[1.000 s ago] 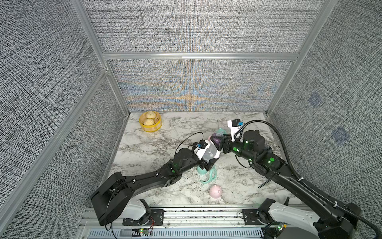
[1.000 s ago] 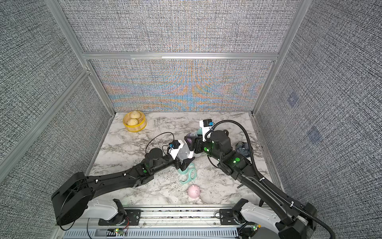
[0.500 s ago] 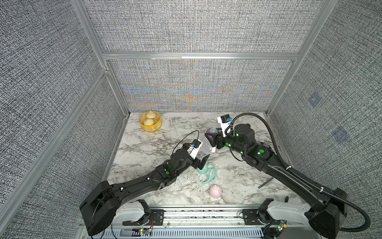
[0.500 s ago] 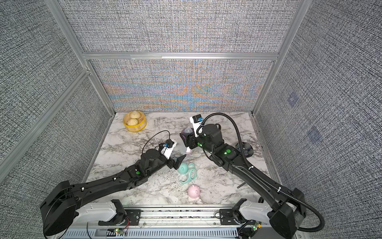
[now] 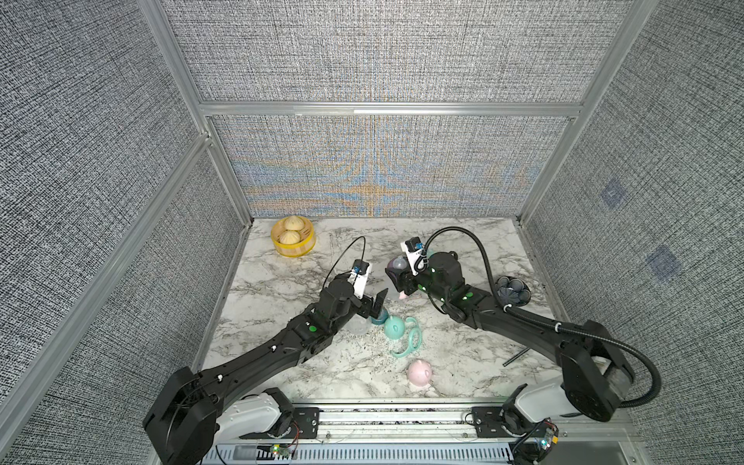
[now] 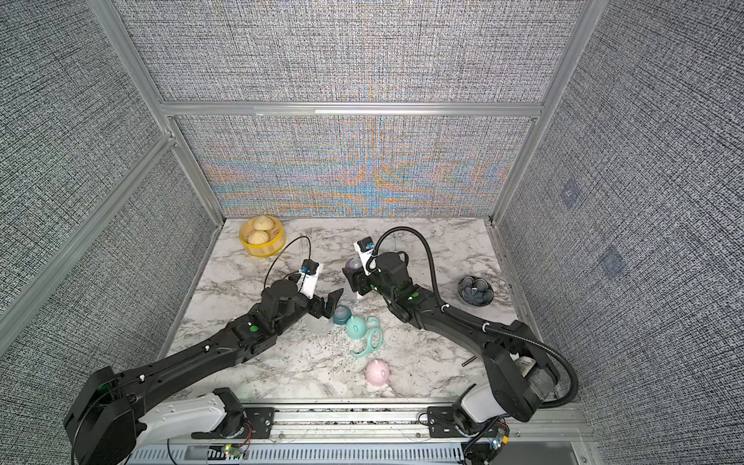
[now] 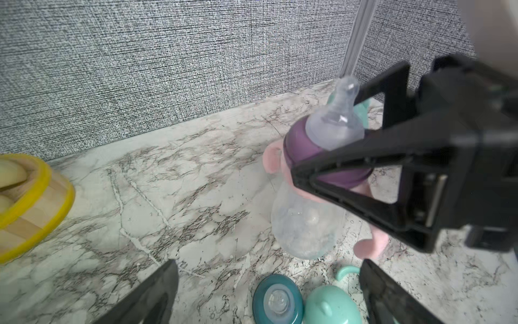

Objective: Assemble the baby bottles
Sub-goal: Place the baby bottle at the center of the board.

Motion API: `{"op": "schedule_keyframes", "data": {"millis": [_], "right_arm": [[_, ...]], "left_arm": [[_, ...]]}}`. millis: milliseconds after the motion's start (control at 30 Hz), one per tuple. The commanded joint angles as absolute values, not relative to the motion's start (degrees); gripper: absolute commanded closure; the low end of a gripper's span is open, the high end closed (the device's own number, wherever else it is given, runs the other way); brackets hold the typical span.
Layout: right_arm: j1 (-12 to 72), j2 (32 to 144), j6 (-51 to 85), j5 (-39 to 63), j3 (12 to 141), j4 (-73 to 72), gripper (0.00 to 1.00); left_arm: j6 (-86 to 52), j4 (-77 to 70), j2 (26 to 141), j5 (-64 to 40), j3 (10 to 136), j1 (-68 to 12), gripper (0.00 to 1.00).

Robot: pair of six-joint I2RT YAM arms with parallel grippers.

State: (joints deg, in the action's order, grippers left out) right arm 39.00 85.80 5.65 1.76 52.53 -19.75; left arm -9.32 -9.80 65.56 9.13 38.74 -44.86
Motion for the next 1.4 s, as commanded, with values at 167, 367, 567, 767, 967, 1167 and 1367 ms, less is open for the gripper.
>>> {"op": "schedule_keyframes", "data": {"millis": [167,367,567,767,967,1167,1367], "right_arm": [[38.78,93.1,4.08,-0.6,50.93,-36.83,0.44],[37.89,97.06,5.31,-0.97,49.8,-41.62,0.44],[37.76,99.35,4.66,-1.08,49.59,-42.53,0.44],[37.53,100.28,5.09,-1.41,48.52,-42.94,0.42],[37.53,99.04,5.62,-1.57,48.04,-41.13,0.25],[37.58,96.17,5.1,-1.76,49.99,-35.53,0.14],[37.53,91.72,4.95,-1.34,50.34,-30.45,0.11]], "left_arm": [[-10.97,-7.35,62.88,9.29,38.27,-43.17,0.0],[-11.12,-7.75,62.14,9.05,37.44,-42.89,0.0],[-11.0,-7.94,62.14,8.79,37.27,-42.88,0.0],[-11.15,-8.44,62.23,8.44,37.0,-42.87,0.0],[-11.46,-8.95,62.5,8.02,36.78,-42.88,0.0],[-11.95,-9.14,62.93,7.49,37.22,-42.84,0.0],[-11.71,-9.01,63.19,7.61,37.51,-42.85,0.0]]}}
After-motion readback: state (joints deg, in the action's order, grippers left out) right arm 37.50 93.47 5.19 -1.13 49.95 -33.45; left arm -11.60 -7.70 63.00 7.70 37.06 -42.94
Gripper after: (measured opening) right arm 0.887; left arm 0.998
